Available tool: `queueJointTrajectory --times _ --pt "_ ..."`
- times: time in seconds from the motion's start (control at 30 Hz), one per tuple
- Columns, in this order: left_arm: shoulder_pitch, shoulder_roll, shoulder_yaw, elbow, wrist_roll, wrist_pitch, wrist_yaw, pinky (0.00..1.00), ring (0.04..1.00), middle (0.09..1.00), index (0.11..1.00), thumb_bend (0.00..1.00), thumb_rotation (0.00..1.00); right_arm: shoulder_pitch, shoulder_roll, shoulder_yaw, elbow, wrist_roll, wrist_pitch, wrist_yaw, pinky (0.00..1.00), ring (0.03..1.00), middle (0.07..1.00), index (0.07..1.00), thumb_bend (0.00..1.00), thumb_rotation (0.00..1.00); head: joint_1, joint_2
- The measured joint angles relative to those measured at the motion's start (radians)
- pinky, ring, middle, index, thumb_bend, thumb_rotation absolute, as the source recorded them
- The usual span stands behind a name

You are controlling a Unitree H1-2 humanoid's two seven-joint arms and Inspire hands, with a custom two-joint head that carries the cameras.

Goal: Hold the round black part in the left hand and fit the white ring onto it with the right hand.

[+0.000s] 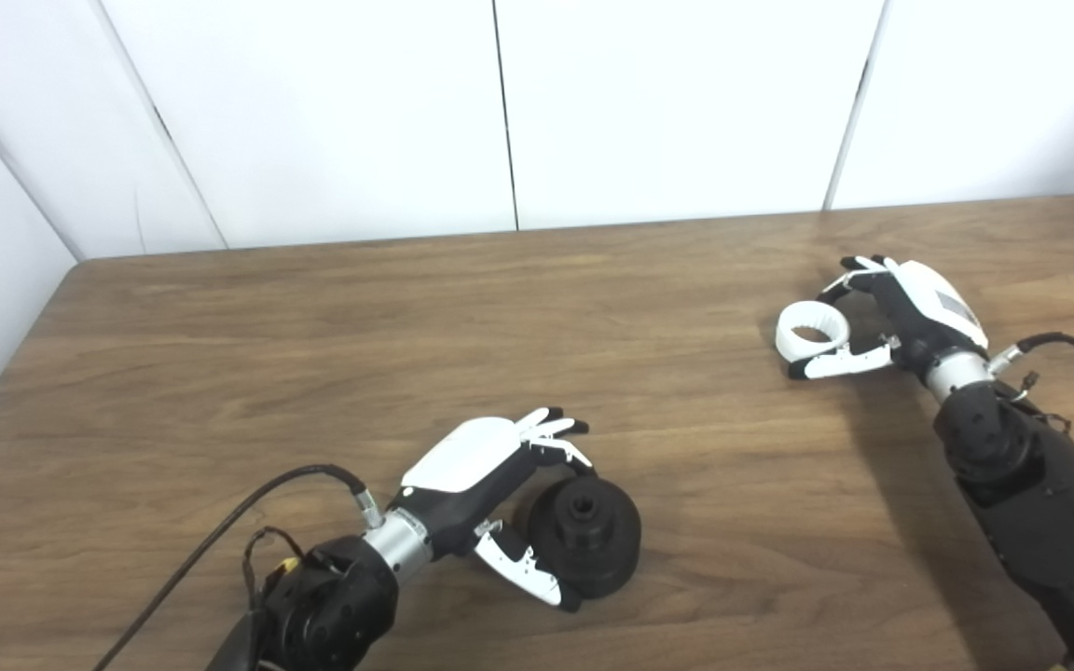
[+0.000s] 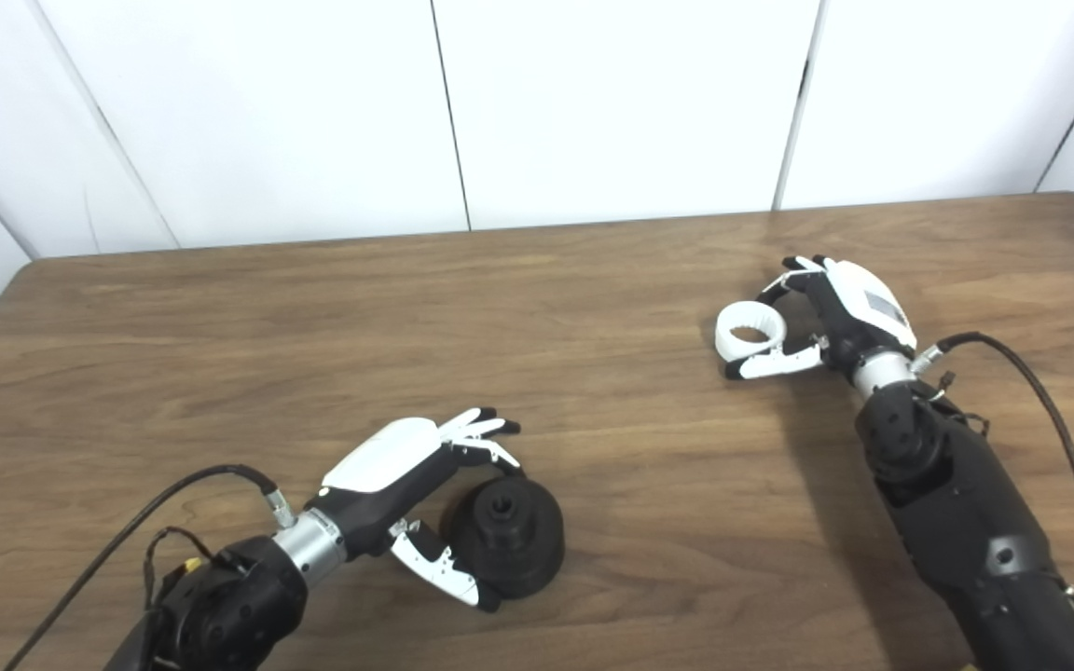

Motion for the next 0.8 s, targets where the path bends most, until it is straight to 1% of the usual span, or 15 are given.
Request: queueJointTrajectory --times 0.03,0.07,0.1,0.17,0.37,0.8 --pt "0.0 0.0 0.0 0.0 0.0 0.0 0.0 0.9 1.0 0.948 0.644 0.94 0.28 0.0 0.0 0.0 0.0 0.0 0.0 -0.001 0.91 0.988 0.915 0.584 0.83 0.24 0.0 0.0" --pt "0.0 0.0 0.0 0.0 0.0 0.0 0.0 0.9 1.0 0.949 0.645 0.94 0.29 0.0 0.0 0.0 0.0 0.0 -0.001 -0.002 0.91 0.989 0.915 0.54 0.68 0.2 0.0 0.002" --pt "0.0 0.0 0.0 0.0 0.0 0.0 0.0 0.9 1.0 0.951 0.645 0.94 0.29 0.0 0.0 0.0 0.001 0.0 -0.001 -0.003 0.91 0.988 0.914 0.511 0.59 0.17 0.0 0.003" --pt "0.0 0.0 0.0 0.0 0.0 0.0 0.0 0.89 1.0 0.951 0.645 0.94 0.29 0.0 0.001 0.0 0.001 0.003 -0.011 -0.008 0.91 0.983 0.909 0.497 0.54 0.16 0.0 0.003" --pt "0.0 0.0 0.001 -0.001 0.0 0.001 -0.001 0.9 1.0 0.953 0.646 0.94 0.29 -0.001 0.008 -0.002 0.005 0.003 -0.032 -0.025 0.91 0.978 0.903 0.49 0.52 0.15 -0.002 0.003" --pt "0.001 -0.001 0.001 -0.005 0.002 0.007 -0.007 0.89 1.0 0.946 0.641 0.94 0.29 0.002 0.009 -0.004 0.005 0.004 -0.039 -0.034 0.9 0.973 0.895 0.488 0.52 0.15 -0.002 0.006"
